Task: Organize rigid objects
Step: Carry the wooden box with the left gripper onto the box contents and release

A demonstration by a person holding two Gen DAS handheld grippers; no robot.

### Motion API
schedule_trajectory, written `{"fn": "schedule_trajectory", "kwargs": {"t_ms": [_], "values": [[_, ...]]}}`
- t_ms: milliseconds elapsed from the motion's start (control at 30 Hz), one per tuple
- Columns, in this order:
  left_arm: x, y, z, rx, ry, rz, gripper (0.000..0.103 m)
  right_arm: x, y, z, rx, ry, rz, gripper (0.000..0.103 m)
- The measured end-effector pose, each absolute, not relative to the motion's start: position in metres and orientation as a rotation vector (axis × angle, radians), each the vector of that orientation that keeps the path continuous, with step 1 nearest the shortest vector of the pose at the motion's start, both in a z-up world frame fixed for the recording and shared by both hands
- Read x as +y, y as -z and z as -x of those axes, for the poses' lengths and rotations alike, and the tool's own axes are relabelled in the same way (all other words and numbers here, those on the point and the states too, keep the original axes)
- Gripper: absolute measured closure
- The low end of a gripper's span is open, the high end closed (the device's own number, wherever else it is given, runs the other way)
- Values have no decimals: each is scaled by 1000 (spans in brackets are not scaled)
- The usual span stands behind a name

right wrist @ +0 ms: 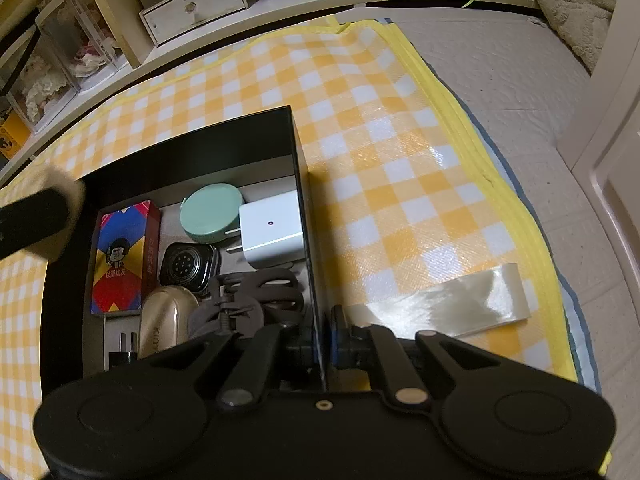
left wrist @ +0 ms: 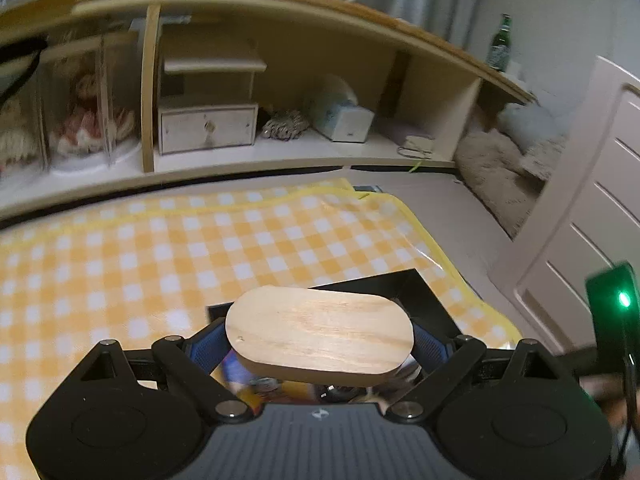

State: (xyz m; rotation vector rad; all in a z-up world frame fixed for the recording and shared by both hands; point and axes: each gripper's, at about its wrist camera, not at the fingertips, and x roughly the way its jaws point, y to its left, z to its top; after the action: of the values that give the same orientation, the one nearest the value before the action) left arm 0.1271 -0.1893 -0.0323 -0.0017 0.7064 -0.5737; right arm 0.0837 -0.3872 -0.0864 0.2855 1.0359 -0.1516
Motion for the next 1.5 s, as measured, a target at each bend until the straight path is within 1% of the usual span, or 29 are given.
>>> {"fn": "schedule_trajectory", "kwargs": {"t_ms": [200, 433, 933, 1100, 1500], "values": [[-211, 42, -134, 714, 473, 15, 10, -388, 86, -83, 1035, 151, -288, 96], [-213, 51, -143, 698, 345, 41, 10, -387, 85, -83, 1032, 148, -295, 96], [-221, 65, -146, 657, 333, -25, 9, -387, 85, -84, 1032, 148, -297, 96], [-222, 61, -146, 666, 349, -41, 3, -387, 85, -84, 1032, 148, -300, 95], [-213, 36, -133, 693, 405, -81, 3, -387, 85, -84, 1031, 148, -301, 95]]}}
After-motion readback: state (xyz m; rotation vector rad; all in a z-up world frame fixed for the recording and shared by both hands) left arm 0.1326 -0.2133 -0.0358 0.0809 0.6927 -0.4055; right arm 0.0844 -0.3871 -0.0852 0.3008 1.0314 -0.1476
